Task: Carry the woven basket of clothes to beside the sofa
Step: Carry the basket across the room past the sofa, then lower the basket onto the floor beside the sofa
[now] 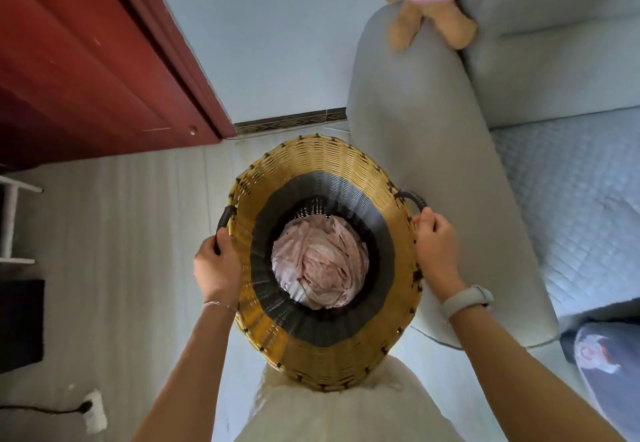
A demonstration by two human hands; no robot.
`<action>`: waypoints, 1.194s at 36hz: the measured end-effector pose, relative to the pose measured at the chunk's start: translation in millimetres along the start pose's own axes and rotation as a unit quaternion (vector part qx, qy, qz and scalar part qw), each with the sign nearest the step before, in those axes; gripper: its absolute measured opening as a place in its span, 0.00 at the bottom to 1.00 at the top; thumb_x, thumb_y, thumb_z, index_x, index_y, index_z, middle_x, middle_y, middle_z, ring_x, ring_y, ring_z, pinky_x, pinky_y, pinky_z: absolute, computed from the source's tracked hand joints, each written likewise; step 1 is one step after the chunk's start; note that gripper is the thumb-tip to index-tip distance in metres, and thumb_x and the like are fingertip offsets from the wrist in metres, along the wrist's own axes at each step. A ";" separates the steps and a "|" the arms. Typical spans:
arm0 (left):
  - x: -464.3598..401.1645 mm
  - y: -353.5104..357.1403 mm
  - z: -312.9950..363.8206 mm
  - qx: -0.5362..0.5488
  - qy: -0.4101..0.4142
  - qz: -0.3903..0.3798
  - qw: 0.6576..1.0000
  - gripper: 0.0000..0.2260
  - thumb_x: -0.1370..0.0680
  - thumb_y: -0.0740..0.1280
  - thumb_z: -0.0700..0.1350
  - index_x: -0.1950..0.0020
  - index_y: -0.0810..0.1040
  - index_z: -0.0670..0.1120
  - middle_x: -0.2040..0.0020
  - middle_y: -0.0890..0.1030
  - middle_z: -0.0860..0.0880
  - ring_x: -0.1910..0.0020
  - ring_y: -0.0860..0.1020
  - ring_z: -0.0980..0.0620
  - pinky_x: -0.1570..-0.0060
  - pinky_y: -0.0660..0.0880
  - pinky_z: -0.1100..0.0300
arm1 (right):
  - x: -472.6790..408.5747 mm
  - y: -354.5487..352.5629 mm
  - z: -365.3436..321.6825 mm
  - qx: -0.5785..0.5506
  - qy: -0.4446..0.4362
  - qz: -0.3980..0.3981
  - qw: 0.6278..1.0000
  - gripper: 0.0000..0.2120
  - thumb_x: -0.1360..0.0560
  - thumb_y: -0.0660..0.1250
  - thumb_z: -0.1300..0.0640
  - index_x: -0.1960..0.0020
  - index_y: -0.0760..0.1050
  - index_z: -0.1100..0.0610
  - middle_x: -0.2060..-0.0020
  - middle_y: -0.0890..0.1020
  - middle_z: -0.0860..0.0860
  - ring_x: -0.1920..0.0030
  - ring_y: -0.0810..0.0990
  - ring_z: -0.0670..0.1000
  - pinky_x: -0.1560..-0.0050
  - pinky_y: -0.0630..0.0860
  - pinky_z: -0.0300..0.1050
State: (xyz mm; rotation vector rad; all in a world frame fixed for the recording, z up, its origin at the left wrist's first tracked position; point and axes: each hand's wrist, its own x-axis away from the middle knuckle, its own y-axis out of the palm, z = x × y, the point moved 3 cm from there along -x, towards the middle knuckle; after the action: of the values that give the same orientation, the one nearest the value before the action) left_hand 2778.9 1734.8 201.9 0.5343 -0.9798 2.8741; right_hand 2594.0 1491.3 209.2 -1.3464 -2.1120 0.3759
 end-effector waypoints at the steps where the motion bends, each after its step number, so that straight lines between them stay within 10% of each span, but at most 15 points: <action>1: -13.9 6.9 7.4 -0.001 0.002 -0.006 1.000 0.16 0.20 0.55 0.48 0.57 0.75 0.38 0.65 0.72 0.42 0.70 0.66 0.52 0.63 0.67 0.58 | -11.2 7.4 -5.6 0.002 0.006 0.003 1.000 0.15 0.21 0.51 0.52 0.56 0.72 0.58 0.72 0.70 0.50 0.71 0.67 0.47 0.70 0.64 0.41; 18: -231.6 139.6 97.9 -0.082 0.012 -0.122 0.989 0.15 0.20 0.54 0.49 0.55 0.74 0.40 0.62 0.72 0.44 0.61 0.70 0.47 0.60 0.68 0.55 | -185.9 129.4 -64.8 0.039 0.081 0.068 0.994 0.17 0.21 0.51 0.54 0.50 0.74 0.64 0.62 0.76 0.54 0.61 0.73 0.52 0.58 0.69 0.46; 36: -347.1 267.5 107.2 -0.221 0.000 -0.149 0.964 0.16 0.19 0.52 0.49 0.48 0.72 0.38 0.59 0.71 0.43 0.64 0.69 0.50 0.70 0.65 0.63 | -330.9 223.3 -21.0 0.049 0.133 -0.052 0.988 0.18 0.20 0.51 0.53 0.33 0.64 0.59 0.49 0.75 0.55 0.55 0.74 0.51 0.51 0.76 0.48; 43: -378.4 300.5 114.0 -0.298 0.041 -0.156 0.941 0.17 0.19 0.51 0.47 0.43 0.71 0.35 0.54 0.74 0.38 0.53 0.73 0.40 0.56 0.68 0.52 | -366.2 246.6 -7.9 0.046 0.145 -0.050 0.987 0.16 0.21 0.51 0.54 0.39 0.68 0.61 0.58 0.75 0.55 0.70 0.69 0.46 0.69 0.65 0.36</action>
State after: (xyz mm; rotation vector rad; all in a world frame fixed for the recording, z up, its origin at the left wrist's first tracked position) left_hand 3119.2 1447.9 -18.0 0.4529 -1.5011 2.1499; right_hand 2889.0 1273.9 -37.2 -1.1618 -1.8884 0.2180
